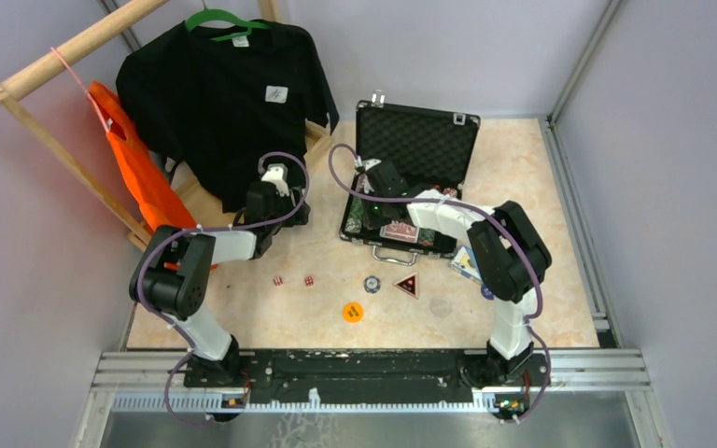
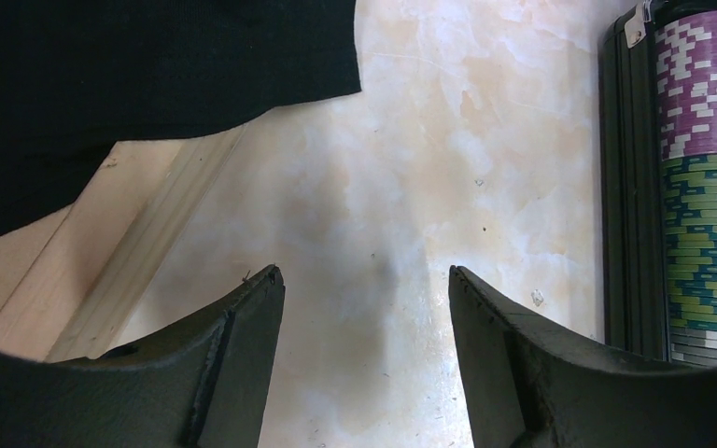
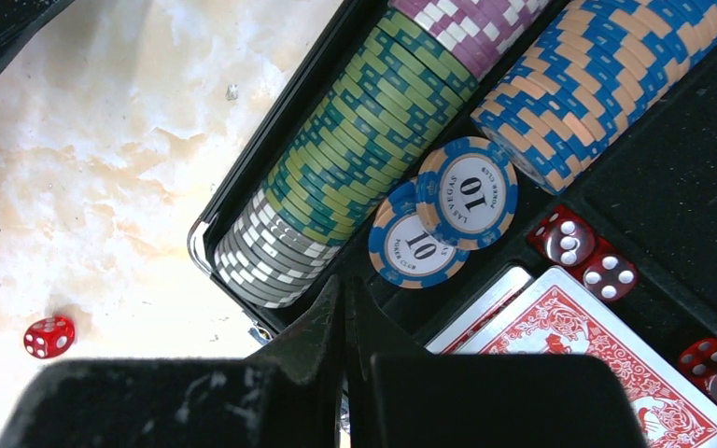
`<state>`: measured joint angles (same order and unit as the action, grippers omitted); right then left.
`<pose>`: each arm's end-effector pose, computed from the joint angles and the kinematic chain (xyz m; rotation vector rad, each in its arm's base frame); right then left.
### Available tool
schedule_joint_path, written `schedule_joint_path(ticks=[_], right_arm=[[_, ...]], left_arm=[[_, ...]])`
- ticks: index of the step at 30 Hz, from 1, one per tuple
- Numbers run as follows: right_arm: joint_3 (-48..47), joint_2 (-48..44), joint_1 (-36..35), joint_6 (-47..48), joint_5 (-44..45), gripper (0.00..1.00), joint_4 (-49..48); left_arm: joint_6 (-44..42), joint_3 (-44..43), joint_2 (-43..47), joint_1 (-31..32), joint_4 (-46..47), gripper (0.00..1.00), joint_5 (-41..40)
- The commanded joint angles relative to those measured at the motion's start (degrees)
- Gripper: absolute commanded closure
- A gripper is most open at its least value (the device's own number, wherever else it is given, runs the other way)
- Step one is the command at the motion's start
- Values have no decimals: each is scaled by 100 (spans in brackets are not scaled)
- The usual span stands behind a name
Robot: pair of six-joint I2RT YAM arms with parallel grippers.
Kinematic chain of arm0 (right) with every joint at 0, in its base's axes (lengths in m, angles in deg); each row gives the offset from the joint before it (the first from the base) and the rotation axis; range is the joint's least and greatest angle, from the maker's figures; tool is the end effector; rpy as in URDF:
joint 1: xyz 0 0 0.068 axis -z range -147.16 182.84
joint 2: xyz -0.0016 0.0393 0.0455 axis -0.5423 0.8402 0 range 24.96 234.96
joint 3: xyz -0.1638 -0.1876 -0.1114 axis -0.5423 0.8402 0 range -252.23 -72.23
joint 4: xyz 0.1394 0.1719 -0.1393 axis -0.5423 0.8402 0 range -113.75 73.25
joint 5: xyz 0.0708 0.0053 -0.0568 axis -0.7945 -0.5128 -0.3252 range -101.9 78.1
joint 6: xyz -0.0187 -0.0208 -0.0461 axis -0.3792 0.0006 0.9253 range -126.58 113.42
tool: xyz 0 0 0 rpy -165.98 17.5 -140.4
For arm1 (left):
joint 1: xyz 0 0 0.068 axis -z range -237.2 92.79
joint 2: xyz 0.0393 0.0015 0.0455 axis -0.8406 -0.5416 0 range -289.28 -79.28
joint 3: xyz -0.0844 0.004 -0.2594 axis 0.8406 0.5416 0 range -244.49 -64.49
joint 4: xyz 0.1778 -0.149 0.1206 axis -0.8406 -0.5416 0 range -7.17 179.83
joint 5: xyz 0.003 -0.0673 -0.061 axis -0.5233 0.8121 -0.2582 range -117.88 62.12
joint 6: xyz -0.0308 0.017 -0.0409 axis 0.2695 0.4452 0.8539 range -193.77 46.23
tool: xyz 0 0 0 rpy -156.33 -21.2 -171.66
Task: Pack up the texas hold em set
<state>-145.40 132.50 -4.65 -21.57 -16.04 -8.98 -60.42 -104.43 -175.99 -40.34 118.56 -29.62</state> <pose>0.3216 0.2499 0.1936 -0.5185 2.4341 0.4904 0.3181 -0.0954 0.1521 0.0448 2.0724 -0.2942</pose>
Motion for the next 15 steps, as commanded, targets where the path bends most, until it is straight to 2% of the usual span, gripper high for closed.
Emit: schedule_joint_path(ticks=[1,15], right_arm=[[-44,-8,-108,91,65,100,17],[-127,264,-128,207,221,100,280]], left_arm=[[62,-117,-69,-25,115,29,-37],[116,-178,-141,-34,36,29,-29]])
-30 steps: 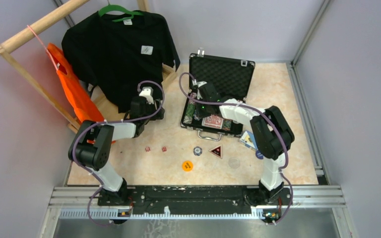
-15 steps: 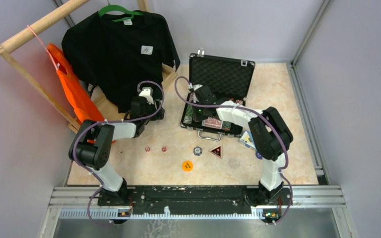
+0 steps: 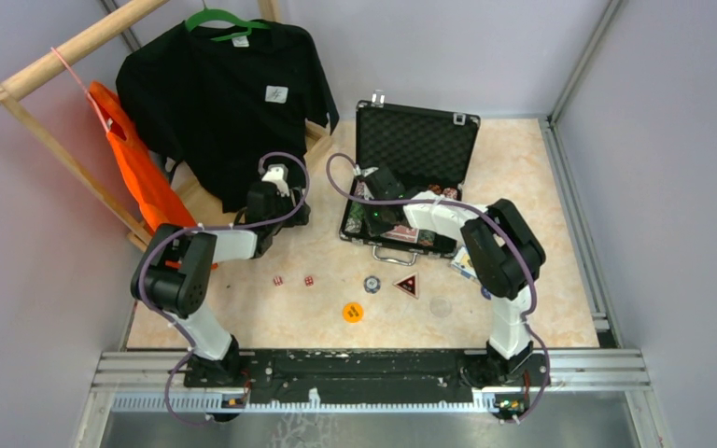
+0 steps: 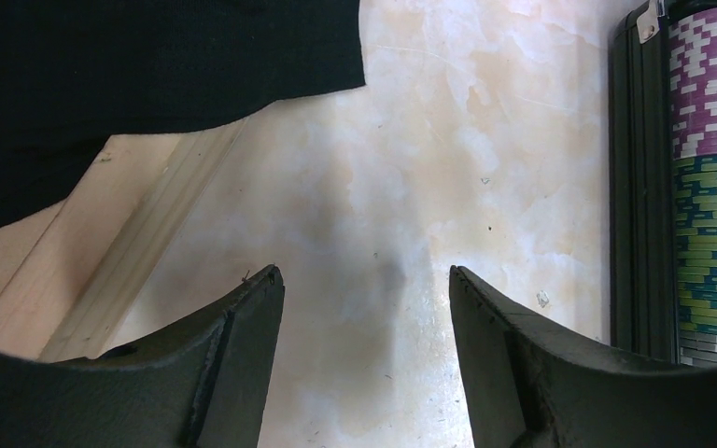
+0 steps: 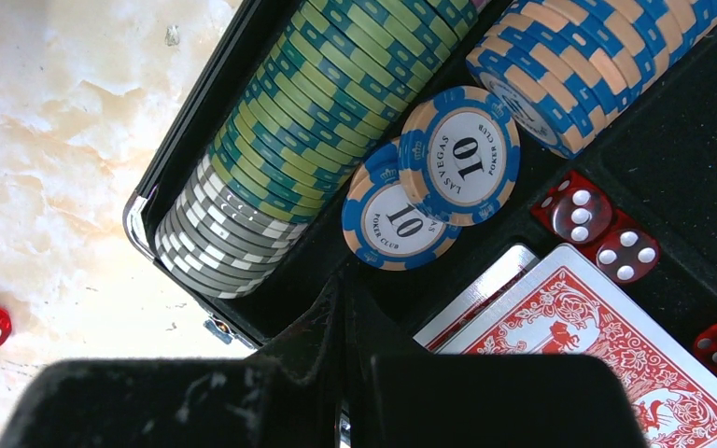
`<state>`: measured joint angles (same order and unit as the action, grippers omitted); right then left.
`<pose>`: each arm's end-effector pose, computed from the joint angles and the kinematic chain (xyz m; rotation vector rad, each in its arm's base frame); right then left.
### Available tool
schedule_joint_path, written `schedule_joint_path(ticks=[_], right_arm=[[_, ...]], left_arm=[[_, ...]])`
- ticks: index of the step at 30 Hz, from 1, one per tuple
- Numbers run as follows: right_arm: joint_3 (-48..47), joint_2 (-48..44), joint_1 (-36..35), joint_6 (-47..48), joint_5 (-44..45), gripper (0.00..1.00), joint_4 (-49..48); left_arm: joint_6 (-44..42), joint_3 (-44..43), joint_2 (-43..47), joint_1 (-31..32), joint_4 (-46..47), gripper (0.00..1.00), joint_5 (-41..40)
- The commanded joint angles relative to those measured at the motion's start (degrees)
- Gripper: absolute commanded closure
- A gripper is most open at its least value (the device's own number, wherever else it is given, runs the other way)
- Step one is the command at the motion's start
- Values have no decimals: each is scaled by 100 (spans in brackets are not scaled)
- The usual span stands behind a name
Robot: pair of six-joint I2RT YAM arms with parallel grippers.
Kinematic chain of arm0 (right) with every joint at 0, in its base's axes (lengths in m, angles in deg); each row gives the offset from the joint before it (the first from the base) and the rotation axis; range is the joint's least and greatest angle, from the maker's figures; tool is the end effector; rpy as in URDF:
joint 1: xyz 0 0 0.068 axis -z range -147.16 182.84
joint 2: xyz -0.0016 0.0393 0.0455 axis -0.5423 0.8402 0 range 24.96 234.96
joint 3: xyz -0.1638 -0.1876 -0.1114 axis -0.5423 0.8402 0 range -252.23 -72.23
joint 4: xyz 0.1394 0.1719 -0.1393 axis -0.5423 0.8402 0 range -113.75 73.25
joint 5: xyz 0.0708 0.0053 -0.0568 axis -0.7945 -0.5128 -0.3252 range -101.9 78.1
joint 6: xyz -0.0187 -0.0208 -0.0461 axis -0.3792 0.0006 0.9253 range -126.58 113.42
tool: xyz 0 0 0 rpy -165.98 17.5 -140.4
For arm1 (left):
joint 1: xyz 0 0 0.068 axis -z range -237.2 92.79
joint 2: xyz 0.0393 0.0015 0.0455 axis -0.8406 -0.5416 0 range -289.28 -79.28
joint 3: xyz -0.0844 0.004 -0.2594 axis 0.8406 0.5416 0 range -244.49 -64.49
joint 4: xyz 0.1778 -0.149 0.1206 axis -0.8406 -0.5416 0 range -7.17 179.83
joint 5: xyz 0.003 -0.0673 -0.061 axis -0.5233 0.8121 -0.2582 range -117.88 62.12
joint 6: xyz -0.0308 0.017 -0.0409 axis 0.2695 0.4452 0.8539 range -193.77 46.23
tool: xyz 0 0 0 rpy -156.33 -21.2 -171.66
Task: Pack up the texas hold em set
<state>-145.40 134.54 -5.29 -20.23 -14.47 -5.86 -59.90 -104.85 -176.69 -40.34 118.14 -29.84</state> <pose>0.3177 0.2514 0.1761 -0.5630 2.5069 0.4130 0.3197 -0.0958 0.1497 0.0335 2.0848 -0.2930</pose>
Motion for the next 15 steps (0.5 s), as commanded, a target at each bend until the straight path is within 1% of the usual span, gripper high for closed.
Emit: schedule_joint_path(ticks=[1,6,8,11,15], right_arm=[[-128,70,-63,67,68,100,-32],[-121,89,-64,-1,316,100,-98],[-170,130,-59,-163,445,100,-117],[-330,248,50,-351,321,100,-86],[-528,355,157,-367,279,100,-68]], left_arm=[[63,-143,-81,-36,73,29,-7],[69,-166,-132,-34,56,29,27],[78,-182,-152,-35,45,29,33],[72,-199,-152,-35,18,29,46],[61,-198,-130,-34,-10,29,43]])
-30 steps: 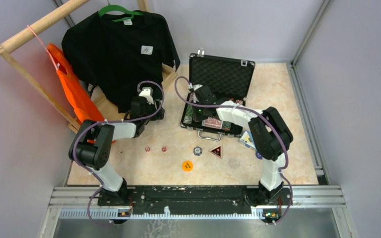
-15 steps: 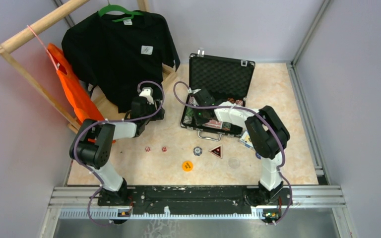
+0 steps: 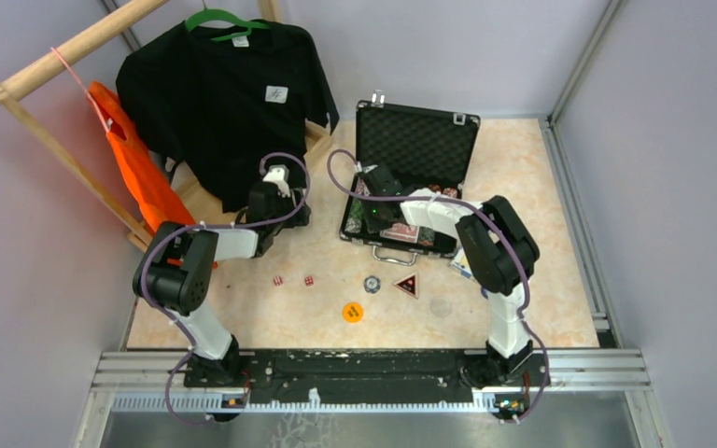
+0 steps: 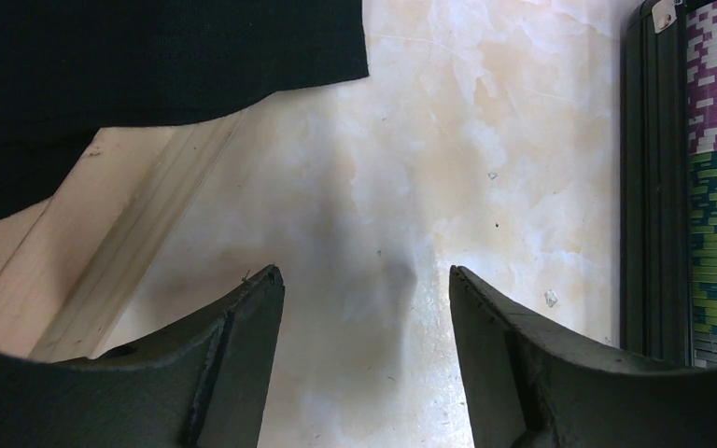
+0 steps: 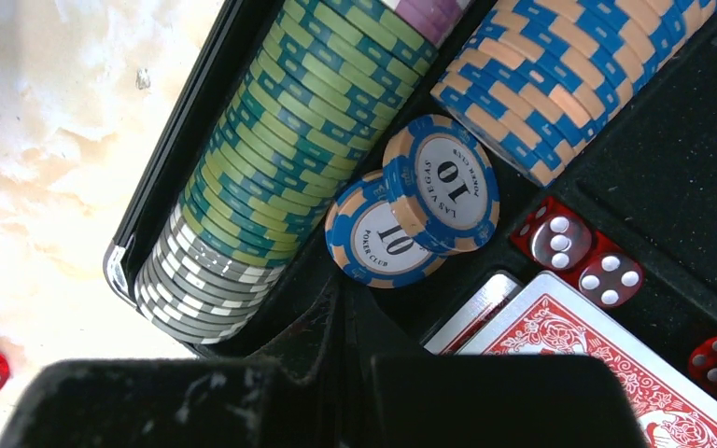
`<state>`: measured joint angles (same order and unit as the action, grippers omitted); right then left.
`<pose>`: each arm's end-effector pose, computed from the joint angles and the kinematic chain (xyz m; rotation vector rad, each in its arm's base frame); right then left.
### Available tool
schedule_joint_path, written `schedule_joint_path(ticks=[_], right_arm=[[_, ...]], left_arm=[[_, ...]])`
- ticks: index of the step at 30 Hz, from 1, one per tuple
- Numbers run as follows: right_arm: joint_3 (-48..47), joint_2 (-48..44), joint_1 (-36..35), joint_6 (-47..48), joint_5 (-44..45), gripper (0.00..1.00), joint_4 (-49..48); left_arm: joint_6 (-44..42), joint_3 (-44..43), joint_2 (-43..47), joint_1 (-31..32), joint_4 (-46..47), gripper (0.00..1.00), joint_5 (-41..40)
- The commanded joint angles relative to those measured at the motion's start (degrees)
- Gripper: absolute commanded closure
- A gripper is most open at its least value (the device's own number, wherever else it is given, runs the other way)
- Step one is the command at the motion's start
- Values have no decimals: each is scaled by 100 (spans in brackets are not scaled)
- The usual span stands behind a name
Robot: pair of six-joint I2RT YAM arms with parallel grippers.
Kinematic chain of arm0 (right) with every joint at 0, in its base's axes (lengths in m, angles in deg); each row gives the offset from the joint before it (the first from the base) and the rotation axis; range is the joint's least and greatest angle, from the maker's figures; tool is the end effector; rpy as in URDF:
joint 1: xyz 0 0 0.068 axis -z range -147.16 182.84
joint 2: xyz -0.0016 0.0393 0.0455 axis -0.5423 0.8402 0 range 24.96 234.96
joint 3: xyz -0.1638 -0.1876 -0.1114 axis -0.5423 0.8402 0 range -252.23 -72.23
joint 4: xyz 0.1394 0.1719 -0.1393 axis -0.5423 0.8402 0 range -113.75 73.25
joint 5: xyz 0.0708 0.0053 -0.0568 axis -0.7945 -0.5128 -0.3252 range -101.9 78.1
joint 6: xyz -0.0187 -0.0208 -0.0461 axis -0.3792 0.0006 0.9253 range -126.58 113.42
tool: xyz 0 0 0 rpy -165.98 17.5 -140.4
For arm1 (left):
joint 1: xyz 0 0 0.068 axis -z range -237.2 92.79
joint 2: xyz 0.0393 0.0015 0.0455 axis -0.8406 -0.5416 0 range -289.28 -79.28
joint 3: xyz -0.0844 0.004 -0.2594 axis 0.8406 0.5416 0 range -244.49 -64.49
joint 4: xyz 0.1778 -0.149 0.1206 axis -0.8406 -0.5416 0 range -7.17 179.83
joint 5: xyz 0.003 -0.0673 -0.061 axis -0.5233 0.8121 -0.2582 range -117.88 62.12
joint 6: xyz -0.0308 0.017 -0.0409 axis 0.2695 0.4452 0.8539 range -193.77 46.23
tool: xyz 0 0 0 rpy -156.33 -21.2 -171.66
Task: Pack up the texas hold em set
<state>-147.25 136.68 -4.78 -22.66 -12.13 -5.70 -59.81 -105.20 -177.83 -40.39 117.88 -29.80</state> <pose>0.3272 0.2523 0.1709 -0.4819 2.5238 0.3732 0.3216 -0.0961 0.1447 0.0321 2.1032 -0.2898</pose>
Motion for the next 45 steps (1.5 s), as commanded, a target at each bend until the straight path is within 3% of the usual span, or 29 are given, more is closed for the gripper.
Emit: schedule_joint_path(ticks=[1,33,45], right_arm=[[-370,157,128,-128,34,100,-77],[-363,-380,403,-104,271,100,-125],[-260,-262,252,-140,-153,100,-240]], left_arm=[[54,-168,-16,-37,12,29,40],[68,-217,-125,-38,7,29,242],[72,-231,-166,-38,-2,29,261]])
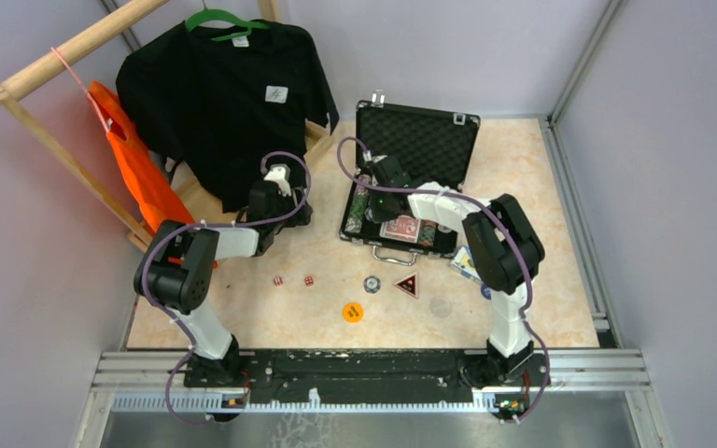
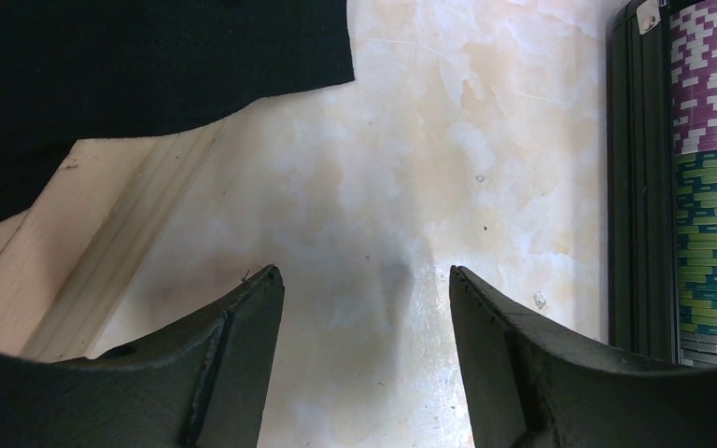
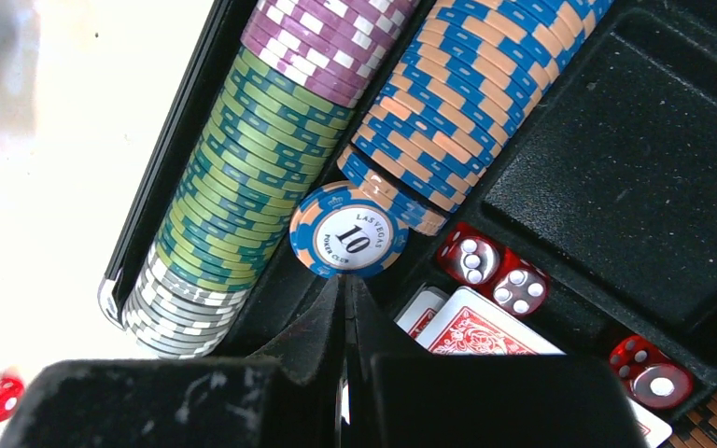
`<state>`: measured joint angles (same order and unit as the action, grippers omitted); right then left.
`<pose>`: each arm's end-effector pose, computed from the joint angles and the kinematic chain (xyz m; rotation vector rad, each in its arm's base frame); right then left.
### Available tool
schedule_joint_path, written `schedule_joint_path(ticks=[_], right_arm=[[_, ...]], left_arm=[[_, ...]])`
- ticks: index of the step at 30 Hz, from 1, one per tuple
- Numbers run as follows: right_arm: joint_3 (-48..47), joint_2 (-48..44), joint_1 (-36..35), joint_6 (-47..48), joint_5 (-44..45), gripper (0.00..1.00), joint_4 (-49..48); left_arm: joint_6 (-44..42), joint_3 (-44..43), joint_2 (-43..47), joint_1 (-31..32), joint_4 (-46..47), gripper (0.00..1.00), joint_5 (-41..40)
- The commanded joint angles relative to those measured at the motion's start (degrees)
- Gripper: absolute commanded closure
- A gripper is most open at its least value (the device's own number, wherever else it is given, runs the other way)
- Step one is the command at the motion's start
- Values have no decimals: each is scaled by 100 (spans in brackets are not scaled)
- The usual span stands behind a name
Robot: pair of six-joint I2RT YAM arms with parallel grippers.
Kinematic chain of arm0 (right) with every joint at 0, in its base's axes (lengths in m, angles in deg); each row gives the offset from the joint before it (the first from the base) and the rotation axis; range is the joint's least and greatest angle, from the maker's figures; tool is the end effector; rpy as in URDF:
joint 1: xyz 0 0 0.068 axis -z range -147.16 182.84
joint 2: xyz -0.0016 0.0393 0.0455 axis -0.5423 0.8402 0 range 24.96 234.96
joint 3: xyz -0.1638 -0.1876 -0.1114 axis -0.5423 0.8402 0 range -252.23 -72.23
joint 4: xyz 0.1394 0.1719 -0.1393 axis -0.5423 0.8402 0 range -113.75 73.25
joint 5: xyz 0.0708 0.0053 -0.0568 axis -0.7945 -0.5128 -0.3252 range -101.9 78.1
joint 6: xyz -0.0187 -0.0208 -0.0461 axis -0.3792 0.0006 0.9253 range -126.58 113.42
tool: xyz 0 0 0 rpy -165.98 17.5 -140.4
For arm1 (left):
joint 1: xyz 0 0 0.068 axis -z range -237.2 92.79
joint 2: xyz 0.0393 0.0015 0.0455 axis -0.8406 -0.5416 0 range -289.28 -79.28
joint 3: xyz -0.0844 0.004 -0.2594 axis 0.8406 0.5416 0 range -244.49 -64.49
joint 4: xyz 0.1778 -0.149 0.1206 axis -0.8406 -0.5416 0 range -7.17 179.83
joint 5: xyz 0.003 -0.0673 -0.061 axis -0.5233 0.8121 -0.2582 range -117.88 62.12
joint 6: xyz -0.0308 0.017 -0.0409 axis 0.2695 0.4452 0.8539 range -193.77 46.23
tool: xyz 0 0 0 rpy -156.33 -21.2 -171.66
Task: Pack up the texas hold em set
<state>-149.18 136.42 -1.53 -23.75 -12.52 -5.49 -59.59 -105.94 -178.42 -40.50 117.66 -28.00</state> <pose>0.3454 0.2367 0.1825 -0.3837 2.5051 0.3834 0.3244 -0.0974 0.1446 0.0453 2.1078 -0.3231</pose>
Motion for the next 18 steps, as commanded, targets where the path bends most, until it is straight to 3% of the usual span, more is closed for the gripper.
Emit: schedule_joint_path(ticks=[1,18], right_arm=[[-60,-208,-84,-54,-120,100,-292],[-504,456,105,-49,-61,100,-401]], left_arm=[[59,-164,-121,-29,20,29,94],[39,-159,-96,-28,-24,29,91]])
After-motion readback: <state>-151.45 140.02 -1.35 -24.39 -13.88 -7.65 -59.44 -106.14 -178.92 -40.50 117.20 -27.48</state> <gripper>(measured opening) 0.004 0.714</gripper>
